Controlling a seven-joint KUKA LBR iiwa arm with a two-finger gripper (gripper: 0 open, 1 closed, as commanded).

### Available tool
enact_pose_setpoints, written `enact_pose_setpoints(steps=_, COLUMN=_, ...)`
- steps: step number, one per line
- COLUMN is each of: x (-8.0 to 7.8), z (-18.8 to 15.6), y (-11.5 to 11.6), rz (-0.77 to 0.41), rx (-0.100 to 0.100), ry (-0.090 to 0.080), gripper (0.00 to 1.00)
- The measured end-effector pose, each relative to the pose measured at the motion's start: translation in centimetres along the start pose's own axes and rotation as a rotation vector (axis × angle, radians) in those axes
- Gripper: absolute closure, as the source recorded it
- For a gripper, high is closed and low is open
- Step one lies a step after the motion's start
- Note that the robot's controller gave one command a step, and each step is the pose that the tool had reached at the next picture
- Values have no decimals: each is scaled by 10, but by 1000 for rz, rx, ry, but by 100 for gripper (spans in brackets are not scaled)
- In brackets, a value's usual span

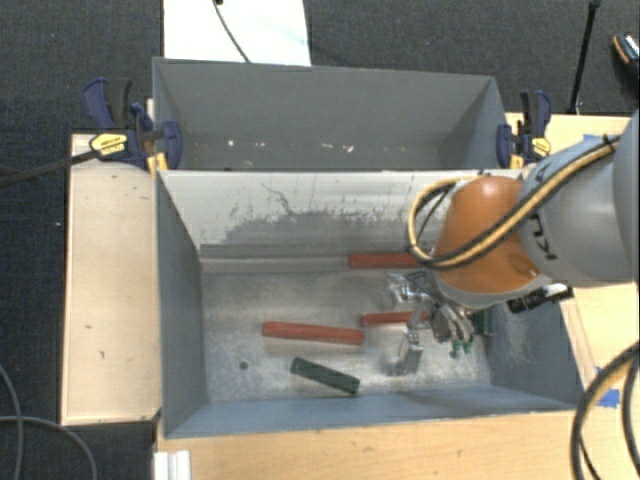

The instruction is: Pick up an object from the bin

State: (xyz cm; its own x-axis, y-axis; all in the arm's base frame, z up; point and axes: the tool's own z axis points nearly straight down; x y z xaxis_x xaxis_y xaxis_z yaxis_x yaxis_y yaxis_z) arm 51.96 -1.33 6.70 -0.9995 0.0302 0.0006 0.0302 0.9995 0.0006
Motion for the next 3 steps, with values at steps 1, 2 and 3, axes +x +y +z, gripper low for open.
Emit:
enact_pose_setpoints(steps=1, x=0, z=0, y=0, rz=-1, rx=0, ry=-1, gripper=0)
enact_pose_setpoints(steps=2, x=0, z=-1, y=0, rz=-1, rx=0, ry=-1, gripper=100)
enact_pose_setpoints(steps=3, x=-1, z=-16, y=0, rz=-2, rx=0, ry=-6, gripper=100)
